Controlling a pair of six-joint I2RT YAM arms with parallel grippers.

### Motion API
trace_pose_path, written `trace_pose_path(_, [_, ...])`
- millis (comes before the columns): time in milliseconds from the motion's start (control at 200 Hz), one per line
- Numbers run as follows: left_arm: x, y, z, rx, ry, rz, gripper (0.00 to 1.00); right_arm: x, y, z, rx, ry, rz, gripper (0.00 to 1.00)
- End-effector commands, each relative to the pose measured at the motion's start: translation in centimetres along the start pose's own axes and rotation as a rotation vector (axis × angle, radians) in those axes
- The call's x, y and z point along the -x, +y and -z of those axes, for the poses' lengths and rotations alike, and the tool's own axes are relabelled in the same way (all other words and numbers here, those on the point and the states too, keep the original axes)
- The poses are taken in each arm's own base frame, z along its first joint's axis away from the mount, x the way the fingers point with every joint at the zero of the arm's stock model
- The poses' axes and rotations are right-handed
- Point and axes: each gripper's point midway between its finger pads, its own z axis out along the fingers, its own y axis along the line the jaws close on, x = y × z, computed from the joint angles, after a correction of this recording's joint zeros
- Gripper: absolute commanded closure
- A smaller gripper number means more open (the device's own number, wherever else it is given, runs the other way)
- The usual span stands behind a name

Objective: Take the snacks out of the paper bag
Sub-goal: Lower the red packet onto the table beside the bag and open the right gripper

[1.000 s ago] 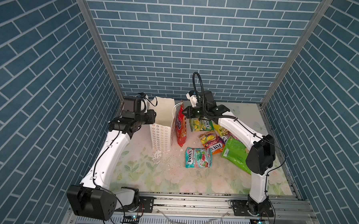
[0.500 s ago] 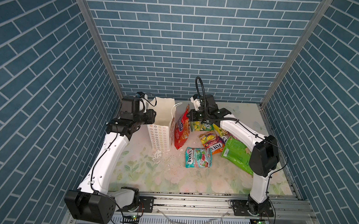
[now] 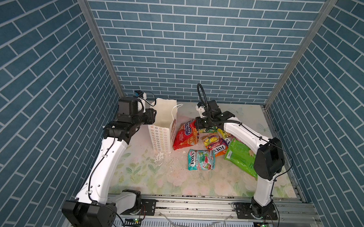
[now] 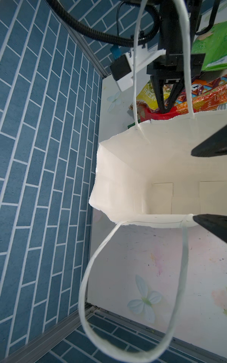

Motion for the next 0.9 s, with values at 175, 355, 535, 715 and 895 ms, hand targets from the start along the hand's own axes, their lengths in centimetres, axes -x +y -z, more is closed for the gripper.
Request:
trace_pose_path(175, [1.4, -0.3, 1.3, -0.003, -0.038, -0.003, 0.51, -1.5, 0.1, -3.0, 0.046, 0.053, -0.032, 1.0])
trace_pose_path(355, [1.3, -0.1, 1.6, 0.006, -0.039, -0.007, 0.51, -2.9, -0.9, -3.3, 0.011, 0.112, -0.049, 1.0])
trace_pose_path(535, [1.4, -0.2, 1.6, 0.003, -0.043, -0.005, 0.51, -5.0, -1.5, -4.1, 0.012, 0.184, -0.052, 1.0])
trace_pose_path(715, [1.4, -0.2, 1.4, 0.002, -0.04, -0.005, 0.51, -5.4, -1.6, -4.2, 0.016, 0.214, -0.07, 0.99])
trace_pose_path(895, [1.5, 0.2, 1.7, 0.025, -0.048, -0.017, 0.51, -5.2, -1.6, -2.1, 0.018, 0.193, -0.063, 0.85])
